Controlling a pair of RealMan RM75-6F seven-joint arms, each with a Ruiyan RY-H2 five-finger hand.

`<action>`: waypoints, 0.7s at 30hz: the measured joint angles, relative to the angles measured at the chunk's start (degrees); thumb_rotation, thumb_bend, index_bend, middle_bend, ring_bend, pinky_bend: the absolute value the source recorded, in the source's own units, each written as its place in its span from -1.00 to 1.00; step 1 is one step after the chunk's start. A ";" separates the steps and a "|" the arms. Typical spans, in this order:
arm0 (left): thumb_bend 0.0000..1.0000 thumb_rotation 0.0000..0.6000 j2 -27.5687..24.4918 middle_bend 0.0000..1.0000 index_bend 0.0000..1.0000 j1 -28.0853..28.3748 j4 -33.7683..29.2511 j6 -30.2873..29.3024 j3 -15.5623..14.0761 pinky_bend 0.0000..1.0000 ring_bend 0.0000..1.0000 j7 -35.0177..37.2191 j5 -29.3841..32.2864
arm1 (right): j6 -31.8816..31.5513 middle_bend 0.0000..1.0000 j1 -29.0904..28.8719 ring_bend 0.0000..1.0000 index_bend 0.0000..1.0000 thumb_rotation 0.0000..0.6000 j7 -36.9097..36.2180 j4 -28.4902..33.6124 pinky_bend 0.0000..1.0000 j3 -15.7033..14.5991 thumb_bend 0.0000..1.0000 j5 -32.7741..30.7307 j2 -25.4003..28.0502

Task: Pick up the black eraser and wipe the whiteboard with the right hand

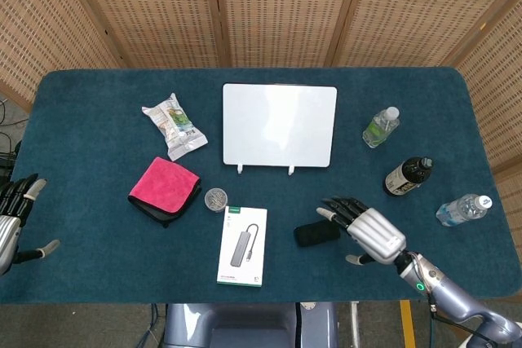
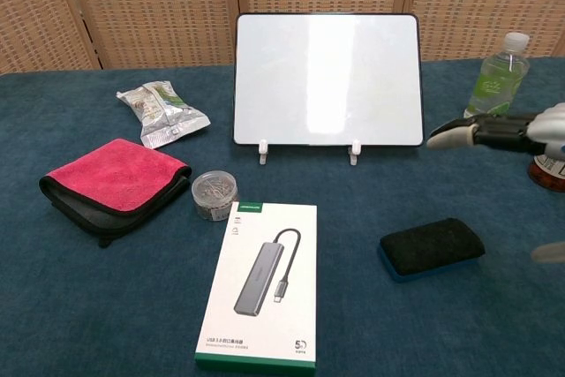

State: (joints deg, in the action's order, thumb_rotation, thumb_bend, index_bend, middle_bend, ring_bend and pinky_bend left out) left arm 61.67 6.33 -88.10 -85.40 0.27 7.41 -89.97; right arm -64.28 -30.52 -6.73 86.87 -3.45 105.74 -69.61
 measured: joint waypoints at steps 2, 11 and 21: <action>-1.00 1.00 0.06 -1.00 -1.00 0.02 0.00 0.16 0.14 -1.00 -1.00 -0.01 0.30 | 2.70 -0.80 -1.21 -1.00 -0.84 1.00 1.17 -0.38 -0.66 0.27 -1.00 -0.40 -1.19; -1.00 1.00 0.19 -1.00 -1.00 0.31 0.11 1.05 0.45 -1.00 -1.00 -0.02 1.21 | 8.57 -0.71 -4.84 -0.97 -0.71 1.00 6.45 -3.69 -0.56 1.79 -1.00 -3.44 -7.13; -1.00 1.00 -0.02 -1.00 -1.00 0.24 0.41 1.10 0.66 -1.00 -1.00 1.02 1.64 | 11.41 -0.55 -6.79 -0.79 -0.56 1.00 12.80 -9.46 -0.41 2.85 -1.00 -6.37 -12.68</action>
State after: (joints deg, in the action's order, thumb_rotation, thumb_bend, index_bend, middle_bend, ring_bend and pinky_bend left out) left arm 61.65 6.57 -87.70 -84.29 0.93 8.43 -88.33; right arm -52.88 -37.32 6.06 77.40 -0.60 99.37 -82.29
